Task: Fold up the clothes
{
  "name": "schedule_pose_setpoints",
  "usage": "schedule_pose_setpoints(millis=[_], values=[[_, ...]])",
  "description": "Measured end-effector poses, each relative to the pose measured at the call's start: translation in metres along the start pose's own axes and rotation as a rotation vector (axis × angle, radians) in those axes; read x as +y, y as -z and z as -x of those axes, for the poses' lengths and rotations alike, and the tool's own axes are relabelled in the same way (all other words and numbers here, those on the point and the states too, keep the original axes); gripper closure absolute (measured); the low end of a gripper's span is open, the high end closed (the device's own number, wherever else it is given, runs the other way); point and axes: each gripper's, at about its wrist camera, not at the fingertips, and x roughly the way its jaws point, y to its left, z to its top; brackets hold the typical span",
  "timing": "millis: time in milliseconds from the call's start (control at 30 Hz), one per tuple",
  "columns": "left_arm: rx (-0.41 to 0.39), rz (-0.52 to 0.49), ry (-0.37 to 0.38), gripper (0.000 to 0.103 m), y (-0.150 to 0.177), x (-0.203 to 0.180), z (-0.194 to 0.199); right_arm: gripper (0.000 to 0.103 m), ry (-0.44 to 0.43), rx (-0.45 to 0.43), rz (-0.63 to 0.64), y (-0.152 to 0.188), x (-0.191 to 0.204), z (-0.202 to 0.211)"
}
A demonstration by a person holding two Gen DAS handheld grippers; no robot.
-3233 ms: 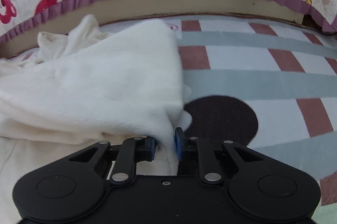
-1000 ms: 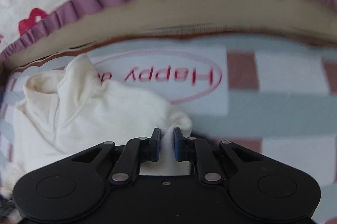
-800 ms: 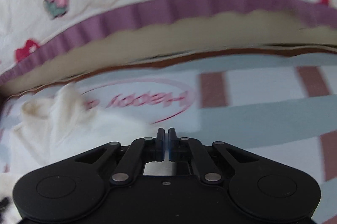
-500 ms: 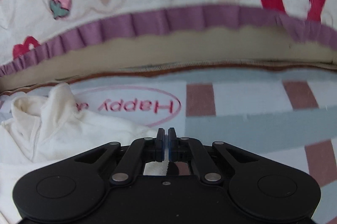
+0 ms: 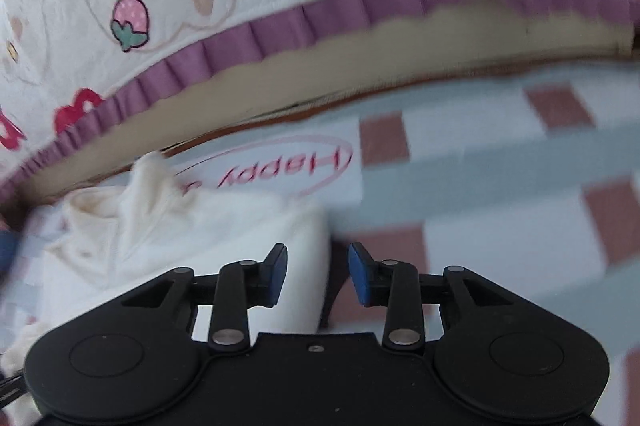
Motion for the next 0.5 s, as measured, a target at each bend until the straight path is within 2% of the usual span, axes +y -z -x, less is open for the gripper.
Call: schedule_pose_setpoints(millis=[100,167,233,333,367,433,500], values=[[-0.169,-0.163,-0.03,0.091,-0.002,-0.017,0.027,0.063,-0.067,-0.052,-0.014,0.032,0.001,0.018],[-0.228,-0.221,-0.055,0.091,-0.005,-0.024,0.036,0.063,-0.083,-0.046,0.03,0.05,0.006,0.022],[-0.187,-0.171,-0.113,0.09,-0.01,-0.02,0.031,0.063,-0.059,-0.028,0.103,0.062,0.016,0.021],[-0.053,-0.01,-0.175,0.089,-0.006,-0.001,0.016,0.062,-0.033,-0.012,0.187,0.074,0.029,0.018],[-0.012,0.008,-0.187,0.086,0.0,0.003,0.012,0.062,-0.028,-0.006,0.208,0.077,0.032,0.016],[0.045,-0.041,-0.201,0.081,0.012,0.002,0.005,0.062,-0.021,0.001,0.229,0.08,0.035,0.013],[0.031,-0.074,-0.204,0.08,0.017,-0.001,0.006,0.062,-0.022,0.001,0.199,0.078,0.03,0.016]])
